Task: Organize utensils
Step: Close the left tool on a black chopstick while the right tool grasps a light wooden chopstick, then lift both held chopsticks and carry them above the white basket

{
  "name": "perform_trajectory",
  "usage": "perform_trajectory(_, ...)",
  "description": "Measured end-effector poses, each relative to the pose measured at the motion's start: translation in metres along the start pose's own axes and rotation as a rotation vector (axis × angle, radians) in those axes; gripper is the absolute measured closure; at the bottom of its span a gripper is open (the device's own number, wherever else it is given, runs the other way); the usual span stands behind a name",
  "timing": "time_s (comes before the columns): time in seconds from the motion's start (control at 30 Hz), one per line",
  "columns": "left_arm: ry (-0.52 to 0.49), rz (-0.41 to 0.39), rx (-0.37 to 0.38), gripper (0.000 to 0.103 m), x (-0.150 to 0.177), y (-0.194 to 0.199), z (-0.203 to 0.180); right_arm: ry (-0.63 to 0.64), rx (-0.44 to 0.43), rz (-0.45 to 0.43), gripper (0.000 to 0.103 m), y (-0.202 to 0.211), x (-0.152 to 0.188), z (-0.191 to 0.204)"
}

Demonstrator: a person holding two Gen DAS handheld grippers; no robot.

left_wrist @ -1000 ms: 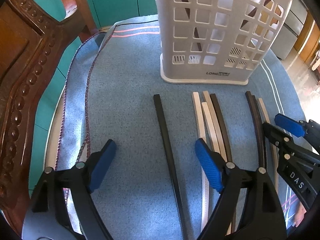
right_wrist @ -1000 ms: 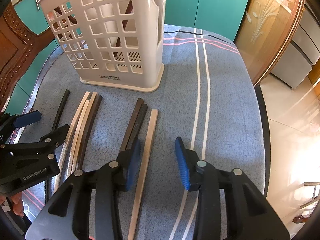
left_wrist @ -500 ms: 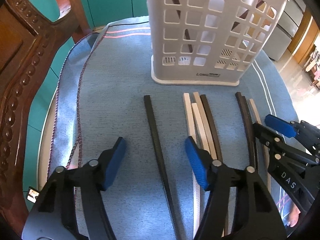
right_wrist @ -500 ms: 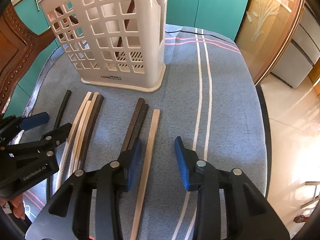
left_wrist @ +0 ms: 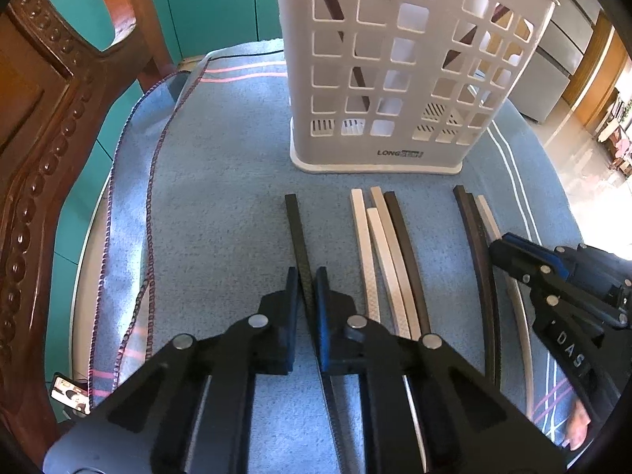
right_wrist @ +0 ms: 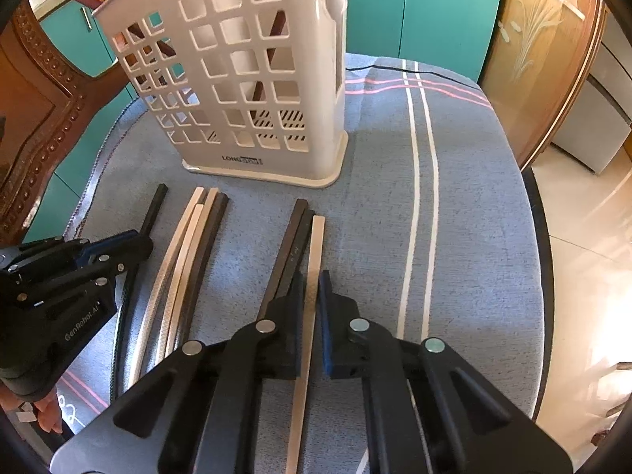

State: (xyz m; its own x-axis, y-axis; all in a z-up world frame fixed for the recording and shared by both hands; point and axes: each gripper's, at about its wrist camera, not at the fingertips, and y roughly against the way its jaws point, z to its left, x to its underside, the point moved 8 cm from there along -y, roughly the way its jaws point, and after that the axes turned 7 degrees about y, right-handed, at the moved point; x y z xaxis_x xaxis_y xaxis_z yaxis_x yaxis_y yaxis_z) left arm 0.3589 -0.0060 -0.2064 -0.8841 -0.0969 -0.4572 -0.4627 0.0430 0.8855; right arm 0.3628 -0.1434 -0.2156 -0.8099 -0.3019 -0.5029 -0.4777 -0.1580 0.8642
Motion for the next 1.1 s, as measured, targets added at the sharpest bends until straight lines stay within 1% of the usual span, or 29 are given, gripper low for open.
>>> perform_trajectory(0.2,-0.002,0.024,0.028,0.093,0.000,0.001,0.009,-0.023,-0.019,-0.018,0.095,0.010,-0.007,-0.010)
perform_trajectory(0.33,0.001,0.036,0.042,0.093,0.000,0.003,0.015,-0.032,-0.008,0.004,0.095,0.006,-0.004,-0.016)
perform_trajectory(0.4,0.009,0.038,0.046,0.093,0.002,0.002,0.017,-0.026,-0.003,0.014,0.093,0.003,-0.004,-0.014)
perform_trajectory(0.43,0.012,0.039,0.045,0.092,0.003,0.001,0.018,-0.020,0.004,0.016,0.090,0.002,-0.005,-0.012)
perform_trajectory(0.47,0.013,0.038,0.044,0.091,0.004,0.001,0.020,-0.012,0.012,0.018,0.087,0.001,-0.005,-0.011)
perform_trajectory(0.53,0.010,0.034,0.039,0.087,0.002,0.000,0.022,0.007,0.041,0.023,0.086,-0.001,-0.003,-0.008)
perform_trajectory(0.6,0.009,0.032,0.032,0.080,0.000,-0.001,0.023,0.016,0.062,0.031,0.085,-0.005,-0.001,-0.006)
perform_trajectory(0.7,-0.011,0.026,-0.003,0.077,-0.002,-0.002,0.019,0.039,0.086,0.025,0.085,-0.006,0.000,-0.002)
perform_trajectory(0.73,-0.014,0.024,-0.008,0.079,-0.003,-0.002,0.017,0.036,0.083,0.023,0.087,-0.006,0.000,-0.001)
perform_trajectory(0.77,-0.006,0.025,0.006,0.088,-0.003,-0.001,0.017,0.034,0.074,0.022,0.095,-0.006,0.001,0.000)
perform_trajectory(0.8,0.003,0.028,0.020,0.095,-0.005,-0.001,0.014,0.028,0.051,0.019,0.095,-0.006,0.001,0.002)
perform_trajectory(0.83,0.014,0.030,0.034,0.095,-0.003,0.001,0.012,0.018,0.030,0.011,0.095,-0.005,0.001,0.002)
perform_trajectory(0.93,0.036,-0.011,0.060,0.096,-0.010,0.013,0.018,0.012,0.014,-0.031,0.096,0.003,-0.003,0.006)
perform_trajectory(1.03,0.053,-0.073,0.112,0.096,-0.019,0.041,0.023,-0.007,-0.017,-0.103,0.097,0.027,-0.011,0.002)
perform_trajectory(1.1,0.058,-0.116,0.145,0.096,-0.023,0.065,0.025,-0.024,-0.062,-0.150,0.096,0.048,-0.015,0.000)
